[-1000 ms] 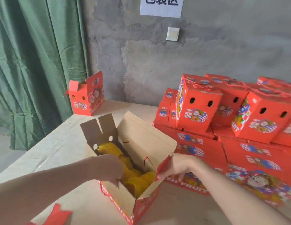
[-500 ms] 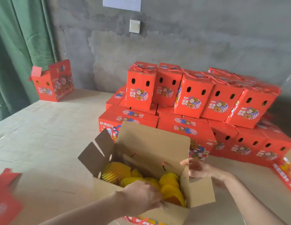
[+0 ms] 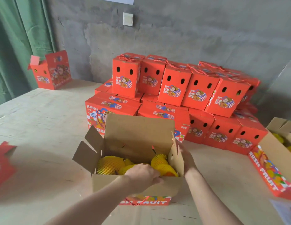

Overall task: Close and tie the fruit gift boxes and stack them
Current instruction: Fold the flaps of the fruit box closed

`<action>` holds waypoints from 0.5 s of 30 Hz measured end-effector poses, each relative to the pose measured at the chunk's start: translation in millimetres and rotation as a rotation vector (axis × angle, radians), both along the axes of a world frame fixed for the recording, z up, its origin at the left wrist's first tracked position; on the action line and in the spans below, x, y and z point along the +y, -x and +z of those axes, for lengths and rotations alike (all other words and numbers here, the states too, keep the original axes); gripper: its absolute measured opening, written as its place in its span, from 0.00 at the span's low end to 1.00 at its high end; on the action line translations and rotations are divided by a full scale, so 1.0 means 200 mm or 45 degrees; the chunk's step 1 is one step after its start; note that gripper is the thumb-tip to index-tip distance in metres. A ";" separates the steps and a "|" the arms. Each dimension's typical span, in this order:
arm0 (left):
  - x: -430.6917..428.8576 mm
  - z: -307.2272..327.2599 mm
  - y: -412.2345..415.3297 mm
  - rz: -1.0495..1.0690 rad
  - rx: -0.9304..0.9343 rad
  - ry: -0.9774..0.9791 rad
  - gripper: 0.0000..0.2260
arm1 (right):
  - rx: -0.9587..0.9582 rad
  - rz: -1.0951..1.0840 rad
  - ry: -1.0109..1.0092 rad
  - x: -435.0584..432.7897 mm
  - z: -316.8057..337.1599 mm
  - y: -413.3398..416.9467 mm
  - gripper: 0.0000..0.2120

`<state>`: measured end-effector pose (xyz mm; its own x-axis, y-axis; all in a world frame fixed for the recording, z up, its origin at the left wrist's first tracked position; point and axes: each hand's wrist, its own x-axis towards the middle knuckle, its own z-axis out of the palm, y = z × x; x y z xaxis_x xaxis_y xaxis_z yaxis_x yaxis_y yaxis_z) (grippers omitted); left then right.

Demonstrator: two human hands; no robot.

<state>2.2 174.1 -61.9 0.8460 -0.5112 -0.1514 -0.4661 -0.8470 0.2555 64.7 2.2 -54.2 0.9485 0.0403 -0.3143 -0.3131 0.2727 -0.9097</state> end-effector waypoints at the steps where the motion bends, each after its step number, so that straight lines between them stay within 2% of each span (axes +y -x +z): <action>1: 0.00 0.00 0.00 0.016 0.008 0.035 0.18 | 0.038 -0.041 -0.026 0.00 -0.01 0.00 0.16; 3: 0.02 0.02 0.00 0.026 -0.007 0.091 0.18 | 0.102 -0.125 -0.116 -0.01 -0.03 0.02 0.18; 7: 0.04 0.02 0.02 -0.085 -0.071 0.088 0.19 | 0.045 -0.117 0.099 0.01 -0.04 0.11 0.15; 10: 0.03 0.00 0.04 -0.083 -0.093 0.108 0.19 | 0.005 -0.119 0.147 0.01 -0.06 0.14 0.14; 15: 0.13 0.03 0.04 0.035 -0.271 0.283 0.16 | 0.024 -0.108 0.320 0.04 -0.07 0.19 0.20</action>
<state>-6.3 200.2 -55.2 0.8606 -0.4885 0.1437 -0.5068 -0.7945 0.3346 26.6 10.0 -68.5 0.9391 -0.1203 -0.3218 -0.3160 0.0646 -0.9465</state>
